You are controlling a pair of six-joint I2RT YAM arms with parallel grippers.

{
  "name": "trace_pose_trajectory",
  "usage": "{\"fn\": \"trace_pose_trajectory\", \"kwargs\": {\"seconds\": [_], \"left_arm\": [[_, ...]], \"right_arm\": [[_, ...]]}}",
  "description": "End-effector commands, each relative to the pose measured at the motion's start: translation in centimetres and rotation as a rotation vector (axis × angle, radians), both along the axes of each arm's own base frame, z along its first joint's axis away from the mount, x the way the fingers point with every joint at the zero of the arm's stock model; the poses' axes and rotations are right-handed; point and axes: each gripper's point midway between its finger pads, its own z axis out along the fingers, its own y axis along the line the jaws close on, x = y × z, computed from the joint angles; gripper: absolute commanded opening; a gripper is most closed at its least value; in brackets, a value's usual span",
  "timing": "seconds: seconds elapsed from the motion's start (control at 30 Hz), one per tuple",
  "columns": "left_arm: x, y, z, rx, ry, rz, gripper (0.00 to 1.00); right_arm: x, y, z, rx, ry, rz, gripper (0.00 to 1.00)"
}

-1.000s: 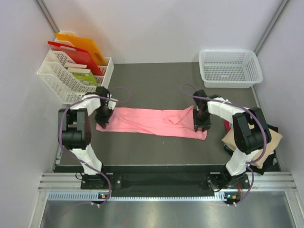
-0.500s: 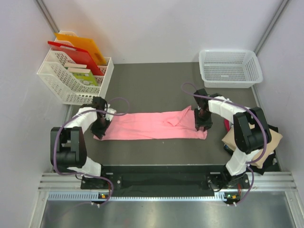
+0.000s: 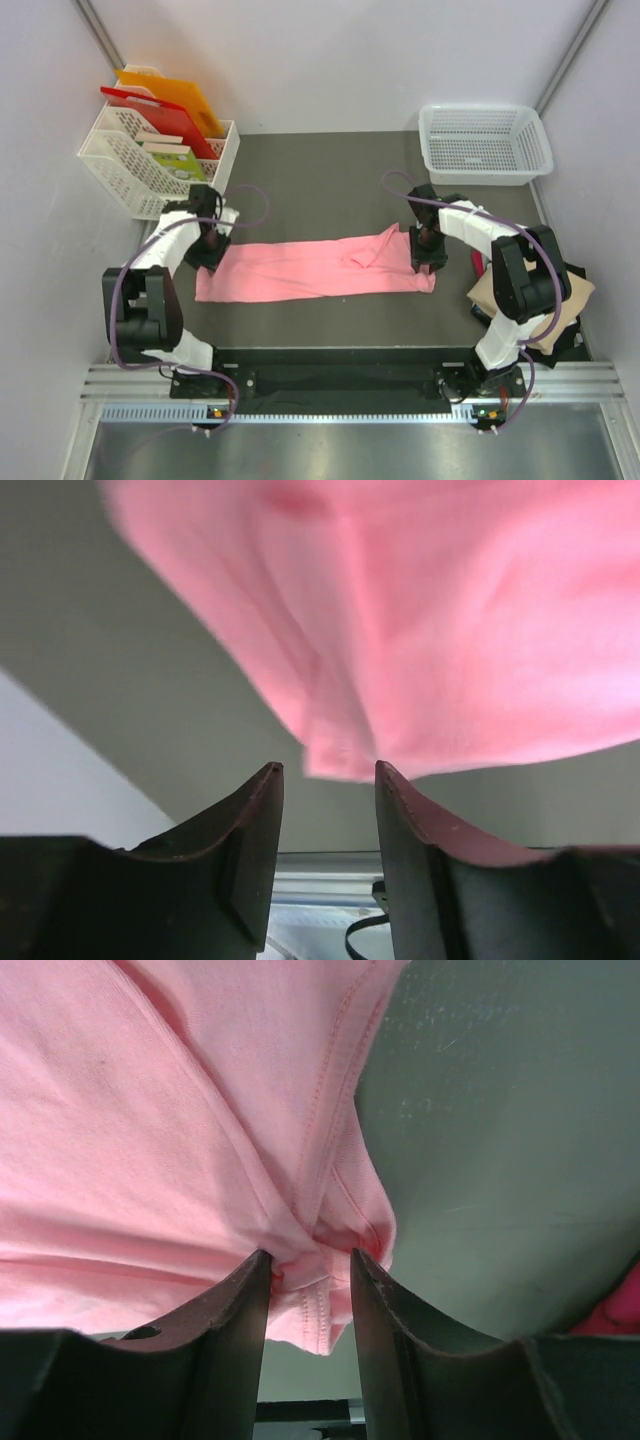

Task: Fold and stack the t-shirts
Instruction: Fold the other side of the tshirt into a rectangle

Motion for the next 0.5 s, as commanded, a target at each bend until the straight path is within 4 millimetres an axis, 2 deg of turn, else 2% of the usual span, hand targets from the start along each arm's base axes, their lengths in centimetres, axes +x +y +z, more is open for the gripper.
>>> {"fn": "trace_pose_trajectory", "kwargs": {"seconds": [0.0, 0.07, 0.1, 0.17, 0.3, 0.47], "left_arm": [[5.5, -0.5, 4.4, -0.030, -0.134, 0.036, 0.48], [7.4, -0.8, 5.9, -0.050, -0.181, 0.046, 0.48], [7.8, -0.9, 5.8, -0.056, -0.179, 0.048, 0.48], [8.7, -2.4, 6.0, -0.075, -0.184, 0.017, 0.48], [9.0, -3.9, 3.4, -0.083, -0.147, -0.012, 0.48], [8.0, -4.9, -0.4, -0.064, -0.062, -0.029, 0.44]], "right_arm": [[0.8, -0.6, 0.9, -0.016, -0.026, -0.001, 0.38], [0.9, -0.6, 1.2, -0.019, -0.028, -0.002, 0.38], [1.0, -0.5, 1.3, -0.018, -0.033, -0.002, 0.38], [1.1, -0.5, 1.6, -0.016, -0.038, -0.005, 0.38], [1.0, -0.6, 1.6, -0.017, -0.035, -0.007, 0.38], [0.9, -0.6, 1.5, -0.017, -0.032, -0.008, 0.38]]}}
